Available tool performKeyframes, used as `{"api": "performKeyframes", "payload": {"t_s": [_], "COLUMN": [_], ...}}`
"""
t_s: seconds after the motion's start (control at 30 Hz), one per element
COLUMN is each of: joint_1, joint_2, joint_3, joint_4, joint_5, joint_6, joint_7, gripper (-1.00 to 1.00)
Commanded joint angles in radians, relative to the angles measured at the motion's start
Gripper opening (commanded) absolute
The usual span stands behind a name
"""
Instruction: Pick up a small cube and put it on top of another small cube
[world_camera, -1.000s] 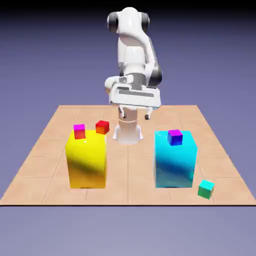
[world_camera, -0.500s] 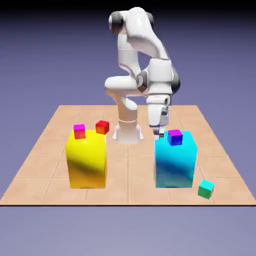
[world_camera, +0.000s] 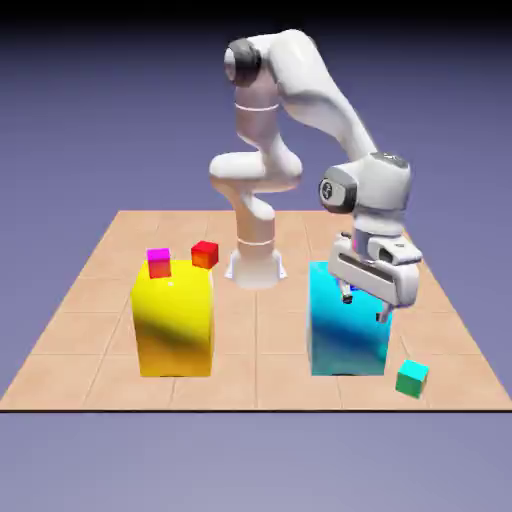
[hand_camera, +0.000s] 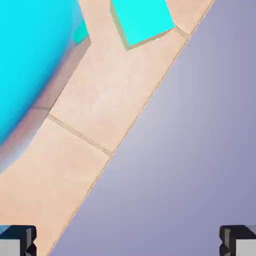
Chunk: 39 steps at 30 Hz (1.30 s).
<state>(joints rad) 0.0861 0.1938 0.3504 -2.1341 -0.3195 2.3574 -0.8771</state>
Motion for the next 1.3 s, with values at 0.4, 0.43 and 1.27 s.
{"api": "performKeyframes", "payload": {"t_s": [0.4,0.43,1.27], "joint_1": [0.026,0.028,0.056], "joint_2": [0.267,0.287,0.748], "joint_3": [0.122,0.132,0.272], "joint_4": [0.236,0.254,0.532], "joint_5": [-0.112,-0.12,-0.338], "joint_6": [-0.237,-0.256,-0.484], "joint_7": [-0.565,-0.609,-1.417], "gripper": [0.0,0.0,-1.0]}}
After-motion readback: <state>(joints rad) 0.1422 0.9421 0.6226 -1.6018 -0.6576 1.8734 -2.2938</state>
